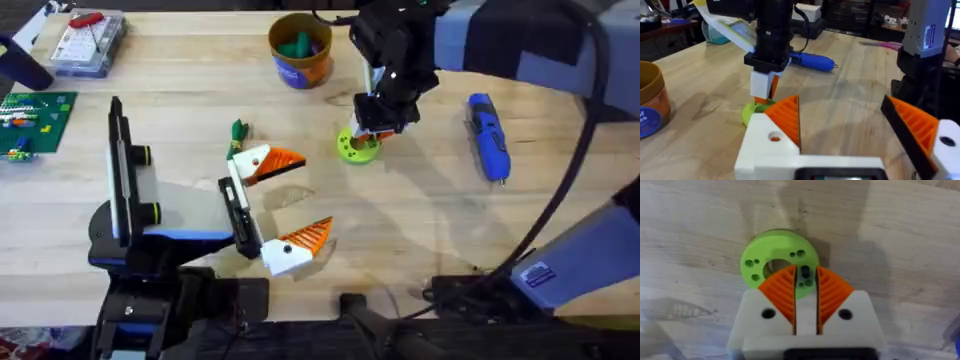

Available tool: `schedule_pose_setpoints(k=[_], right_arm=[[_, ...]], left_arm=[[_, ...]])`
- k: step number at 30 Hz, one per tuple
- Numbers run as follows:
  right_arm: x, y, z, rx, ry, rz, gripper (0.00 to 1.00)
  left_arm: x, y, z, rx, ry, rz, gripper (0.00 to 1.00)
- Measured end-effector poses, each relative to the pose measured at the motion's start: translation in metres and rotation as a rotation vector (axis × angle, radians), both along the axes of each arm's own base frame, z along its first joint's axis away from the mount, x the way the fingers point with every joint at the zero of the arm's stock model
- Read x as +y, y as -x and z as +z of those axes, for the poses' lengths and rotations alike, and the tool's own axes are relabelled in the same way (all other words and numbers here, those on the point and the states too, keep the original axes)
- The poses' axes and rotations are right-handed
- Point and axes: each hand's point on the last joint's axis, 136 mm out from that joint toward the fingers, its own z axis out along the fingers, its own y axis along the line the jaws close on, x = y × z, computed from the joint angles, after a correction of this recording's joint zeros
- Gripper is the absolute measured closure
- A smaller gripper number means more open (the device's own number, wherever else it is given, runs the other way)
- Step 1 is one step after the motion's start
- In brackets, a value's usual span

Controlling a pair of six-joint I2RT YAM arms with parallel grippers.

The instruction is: Pick up the gripper from the table and insert it into the empty holder that is missing its gripper. Then pick up a screw, insert it into the mounting hole, and use the screwdriver to tighten it. Finally, clean up the table by picking up the vegetable and placing it into the bucket.

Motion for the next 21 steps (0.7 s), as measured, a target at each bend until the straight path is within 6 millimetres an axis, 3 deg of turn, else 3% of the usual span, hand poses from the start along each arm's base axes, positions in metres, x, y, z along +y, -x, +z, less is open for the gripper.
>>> schedule_pose_setpoints(k=[7,21], right_arm=[[0.0,-0.0001,0.0,-0.001,0.0,0.004,0.987],[-0.0016,-0.0018,0.0003,-0.01,0.011,0.006,0.994]], left_arm=[[0.0,0.0,0.0,0.0,0.0,0.0,0.014],[0.0,0.0,0.0,0.0,0.0,0.0,0.014]])
